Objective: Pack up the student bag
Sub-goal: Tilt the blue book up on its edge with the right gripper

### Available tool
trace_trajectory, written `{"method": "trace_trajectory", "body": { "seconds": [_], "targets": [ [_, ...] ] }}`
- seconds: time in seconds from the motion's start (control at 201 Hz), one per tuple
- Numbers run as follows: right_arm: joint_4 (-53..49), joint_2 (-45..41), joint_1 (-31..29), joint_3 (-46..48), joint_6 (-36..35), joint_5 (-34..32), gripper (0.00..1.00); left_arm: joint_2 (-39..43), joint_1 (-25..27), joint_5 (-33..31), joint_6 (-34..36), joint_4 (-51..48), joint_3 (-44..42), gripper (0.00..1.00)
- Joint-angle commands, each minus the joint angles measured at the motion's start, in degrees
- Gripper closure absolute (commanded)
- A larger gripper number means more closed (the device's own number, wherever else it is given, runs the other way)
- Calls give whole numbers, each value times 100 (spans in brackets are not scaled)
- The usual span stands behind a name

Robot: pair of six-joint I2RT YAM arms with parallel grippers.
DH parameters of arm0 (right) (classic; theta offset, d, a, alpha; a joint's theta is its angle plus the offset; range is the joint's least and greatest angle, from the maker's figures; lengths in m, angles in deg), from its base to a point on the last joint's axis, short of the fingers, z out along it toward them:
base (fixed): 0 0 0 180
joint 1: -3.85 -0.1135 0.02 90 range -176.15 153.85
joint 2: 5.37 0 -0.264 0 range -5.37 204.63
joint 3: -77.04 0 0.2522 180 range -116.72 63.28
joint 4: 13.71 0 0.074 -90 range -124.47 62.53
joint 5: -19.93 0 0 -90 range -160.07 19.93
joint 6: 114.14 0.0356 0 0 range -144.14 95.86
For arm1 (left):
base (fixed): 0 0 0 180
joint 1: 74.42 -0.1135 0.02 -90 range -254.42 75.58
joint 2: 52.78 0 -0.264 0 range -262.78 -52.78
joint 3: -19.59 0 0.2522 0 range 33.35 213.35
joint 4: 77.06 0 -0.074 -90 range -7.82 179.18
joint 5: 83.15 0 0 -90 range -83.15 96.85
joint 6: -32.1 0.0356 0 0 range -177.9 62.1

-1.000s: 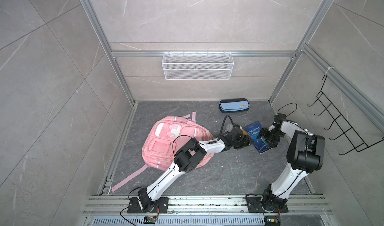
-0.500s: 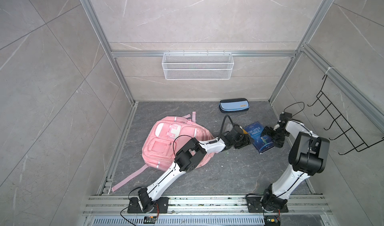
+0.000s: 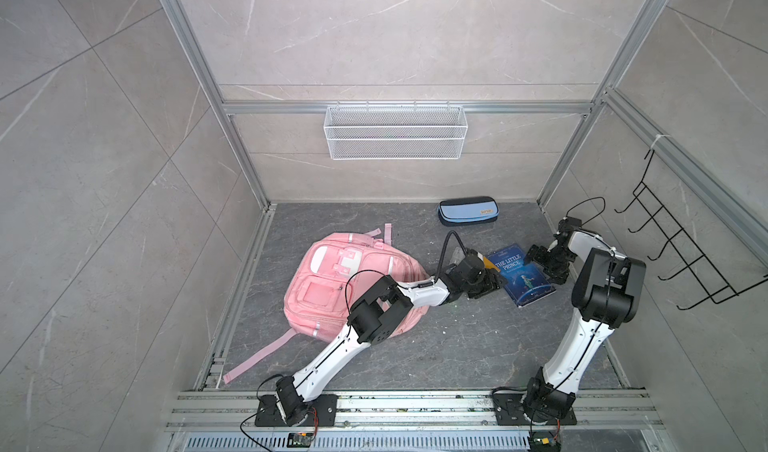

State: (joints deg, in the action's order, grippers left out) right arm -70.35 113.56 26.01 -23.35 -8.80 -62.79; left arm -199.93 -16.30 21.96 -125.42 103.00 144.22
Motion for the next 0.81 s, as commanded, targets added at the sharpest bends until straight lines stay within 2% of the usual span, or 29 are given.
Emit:
{"method": "trace_trajectory", "body": {
  "seconds": [0.0,0.194,0.324,0.578,0.702,0.802],
  "targets": [
    [-273,150,-48,4,-70,151,6,-159,-30,-19,-72,-736,-185,32],
    [-20,-402,-391,1033,235,572,18,-409,-34,96,-89,-823,309,32],
    [385,-837,-466,1988,620,862,37,-515,-44,112,-184,-857,444,33],
    [608,-1358,-479,2981,703,1202,65,-516,-91,243,-252,-614,375,34],
    [793,-1622,-510,3552,808,1325,69,-363,-76,329,-77,-977,481,34],
    [936,-1797,-542,3915,856,1460,70,84,-79,420,90,-1329,25,35]
  ]
}}
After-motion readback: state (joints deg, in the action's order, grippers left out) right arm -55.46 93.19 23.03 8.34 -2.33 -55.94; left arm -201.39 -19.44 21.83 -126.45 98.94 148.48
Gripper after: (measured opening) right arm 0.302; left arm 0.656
